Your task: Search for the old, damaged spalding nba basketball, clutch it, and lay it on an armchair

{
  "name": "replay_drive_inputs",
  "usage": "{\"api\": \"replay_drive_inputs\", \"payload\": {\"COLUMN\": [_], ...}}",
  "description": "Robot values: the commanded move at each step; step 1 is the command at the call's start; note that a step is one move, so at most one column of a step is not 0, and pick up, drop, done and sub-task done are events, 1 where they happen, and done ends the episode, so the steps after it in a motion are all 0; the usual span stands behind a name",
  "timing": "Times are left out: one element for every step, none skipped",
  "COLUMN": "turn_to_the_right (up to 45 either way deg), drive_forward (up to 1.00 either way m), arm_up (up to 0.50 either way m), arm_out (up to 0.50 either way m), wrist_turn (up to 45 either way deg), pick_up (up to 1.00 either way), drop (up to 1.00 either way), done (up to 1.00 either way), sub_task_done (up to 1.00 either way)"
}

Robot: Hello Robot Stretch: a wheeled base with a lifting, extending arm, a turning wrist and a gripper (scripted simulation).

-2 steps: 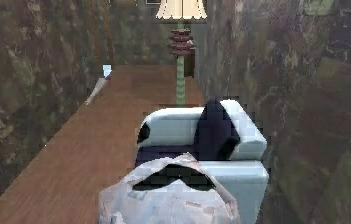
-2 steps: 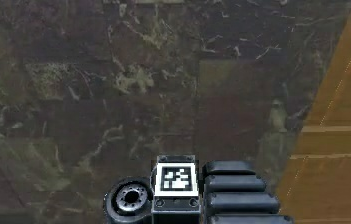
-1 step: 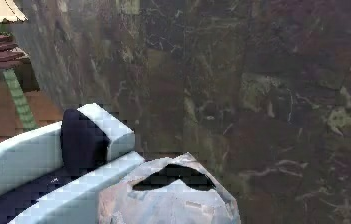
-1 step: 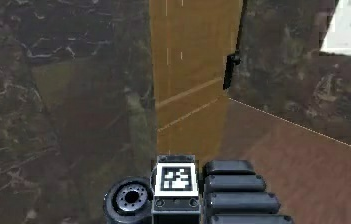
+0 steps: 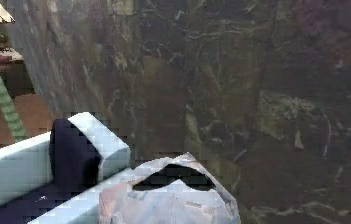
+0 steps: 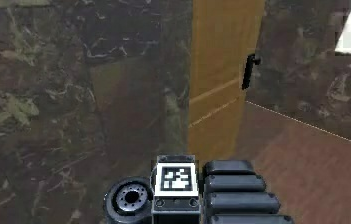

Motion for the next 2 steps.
{"api": "replay_drive_inputs", "payload": {"turn_to_the_right": [-45.0,-45.0], "drive_forward": [0.00,0.00], "arm_up": [0.00,0.00], "arm_out": [0.00,0.00], "wrist_turn": [0.0,0.0], "pick_up": [0.00,0.00], "drop": [0.00,0.00], "done": [0.00,0.00], "sub_task_done": [0.00,0.00]}}
